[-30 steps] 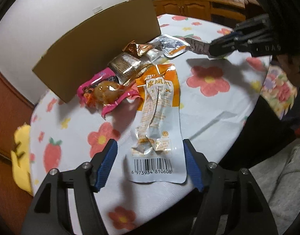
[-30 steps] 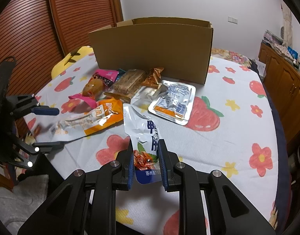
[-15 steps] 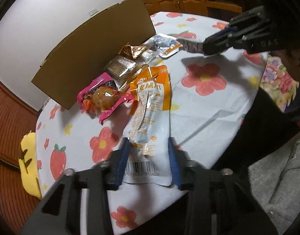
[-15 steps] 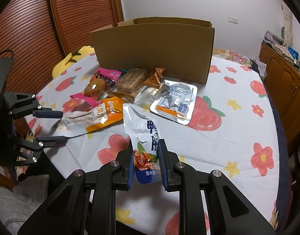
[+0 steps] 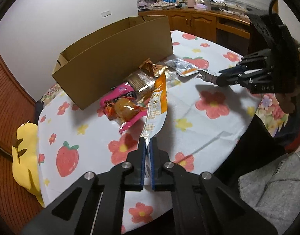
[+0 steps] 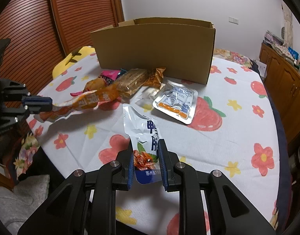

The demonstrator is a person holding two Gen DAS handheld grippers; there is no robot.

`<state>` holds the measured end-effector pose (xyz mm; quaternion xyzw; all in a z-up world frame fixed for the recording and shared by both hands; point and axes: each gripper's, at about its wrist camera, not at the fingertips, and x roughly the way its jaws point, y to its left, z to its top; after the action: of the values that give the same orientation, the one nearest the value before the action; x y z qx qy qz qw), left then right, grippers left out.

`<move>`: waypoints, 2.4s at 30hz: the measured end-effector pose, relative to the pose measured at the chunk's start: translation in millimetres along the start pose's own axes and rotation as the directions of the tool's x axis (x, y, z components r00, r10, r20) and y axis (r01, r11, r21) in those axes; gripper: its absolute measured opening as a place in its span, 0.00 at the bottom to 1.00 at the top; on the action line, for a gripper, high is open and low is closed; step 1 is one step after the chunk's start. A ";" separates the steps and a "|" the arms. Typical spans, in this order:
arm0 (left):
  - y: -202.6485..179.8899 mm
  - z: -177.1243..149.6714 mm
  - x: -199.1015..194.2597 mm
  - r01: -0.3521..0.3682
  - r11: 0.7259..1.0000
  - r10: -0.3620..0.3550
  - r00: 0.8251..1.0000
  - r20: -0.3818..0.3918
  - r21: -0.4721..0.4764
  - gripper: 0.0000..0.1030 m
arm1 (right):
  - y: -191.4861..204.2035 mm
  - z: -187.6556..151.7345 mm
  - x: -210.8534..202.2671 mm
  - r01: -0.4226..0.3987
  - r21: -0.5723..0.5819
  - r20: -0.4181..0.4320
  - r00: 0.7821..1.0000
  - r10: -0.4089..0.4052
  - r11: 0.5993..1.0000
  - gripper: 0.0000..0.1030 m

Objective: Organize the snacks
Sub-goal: 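Lift both held packets and carry them over the cardboard box, then open both grippers to drop the packets into the box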

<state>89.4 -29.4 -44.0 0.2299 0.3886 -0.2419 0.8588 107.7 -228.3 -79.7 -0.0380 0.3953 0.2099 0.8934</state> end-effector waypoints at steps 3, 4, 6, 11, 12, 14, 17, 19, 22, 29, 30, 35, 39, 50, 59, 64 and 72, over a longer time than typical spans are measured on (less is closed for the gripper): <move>5.0 -0.6 -3.1 0.008 1.000 -0.008 1.000 0.012 -0.027 0.00 | -0.2 0.8 -1.4 -0.001 0.000 0.003 1.000 0.001 1.000 0.19; 7.0 -0.6 -4.0 0.022 0.999 -0.021 1.000 0.015 -0.041 0.00 | -0.2 1.3 -2.0 -0.001 -0.001 0.003 1.000 0.001 1.000 0.19; 10.2 -0.8 -6.3 0.029 0.998 -0.028 0.999 0.028 -0.062 0.00 | 0.1 1.5 -2.6 0.000 -0.004 0.004 1.000 0.000 1.000 0.19; 14.8 -1.3 -10.1 0.051 0.994 -0.047 0.998 0.042 -0.096 0.00 | 0.0 3.8 -4.7 0.003 -0.005 0.009 1.000 -0.003 1.000 0.18; 15.9 -1.1 -12.7 0.049 0.993 -0.043 0.998 0.055 -0.105 0.00 | -0.3 4.1 -5.5 0.003 -0.004 0.012 1.000 -0.003 1.000 0.18; 17.9 -0.4 -18.0 0.059 0.991 -0.051 0.996 0.073 -0.117 0.00 | -0.9 5.7 -8.5 0.003 -0.001 0.022 1.000 -0.003 1.000 0.18; 19.8 3.5 -28.3 0.069 0.989 -0.055 0.993 0.106 -0.132 0.00 | -1.9 9.7 -14.9 -0.004 0.004 0.038 0.999 0.004 1.000 0.18; 22.1 7.0 -35.0 0.076 0.987 -0.058 0.990 0.128 -0.143 0.00 | -1.9 13.4 -19.4 -0.005 0.003 0.048 0.999 0.004 1.000 0.18; 26.9 15.6 -48.0 0.088 0.984 -0.060 0.983 0.176 -0.156 0.00 | -0.9 18.9 -25.8 -0.006 -0.002 0.064 0.998 0.006 1.000 0.18; 39.8 42.6 -72.2 0.073 0.983 -0.026 0.964 0.265 -0.169 0.00 | 0.9 39.0 -40.8 -0.006 -0.022 0.111 0.994 0.009 1.000 0.18; 41.9 46.0 -74.1 0.070 0.983 -0.022 0.962 0.272 -0.170 0.00 | 1.2 44.4 -44.1 -0.004 -0.028 0.123 0.992 0.007 1.000 0.18; 56.6 67.2 -81.1 0.047 0.982 0.013 0.950 0.312 -0.183 0.00 | 3.4 64.9 -57.1 0.011 -0.056 0.167 0.986 -0.002 0.998 0.18; 70.8 87.9 -83.0 0.022 0.982 0.044 0.940 0.340 -0.187 0.00 | 4.0 87.2 -64.0 0.027 -0.077 0.203 0.979 -0.011 0.997 0.18; 105.7 137.8 -62.8 -0.032 0.977 0.107 0.930 0.351 -0.213 0.00 | 9.9 152.4 -59.6 0.068 -0.138 0.256 0.966 -0.031 0.988 0.18; 123.5 153.9 -37.6 -0.070 0.969 0.144 0.938 0.314 -0.237 0.00 | 17.2 178.5 -39.7 0.094 -0.175 0.245 0.968 -0.049 0.980 0.18; 132.3 162.3 -16.6 -0.083 0.966 0.153 0.947 0.282 -0.247 0.00 | 17.1 192.4 -23.0 0.120 -0.179 0.232 0.970 -0.077 0.976 0.18; 147.4 177.2 15.0 -0.108 0.956 0.177 0.954 0.241 -0.272 0.00 | 15.7 210.8 12.4 0.162 -0.194 0.190 0.974 -0.125 0.967 0.18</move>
<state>284.3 -21.7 79.7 0.1105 0.2815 -0.1551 0.9405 254.3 -160.4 57.2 -0.1413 0.2869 0.1871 0.9288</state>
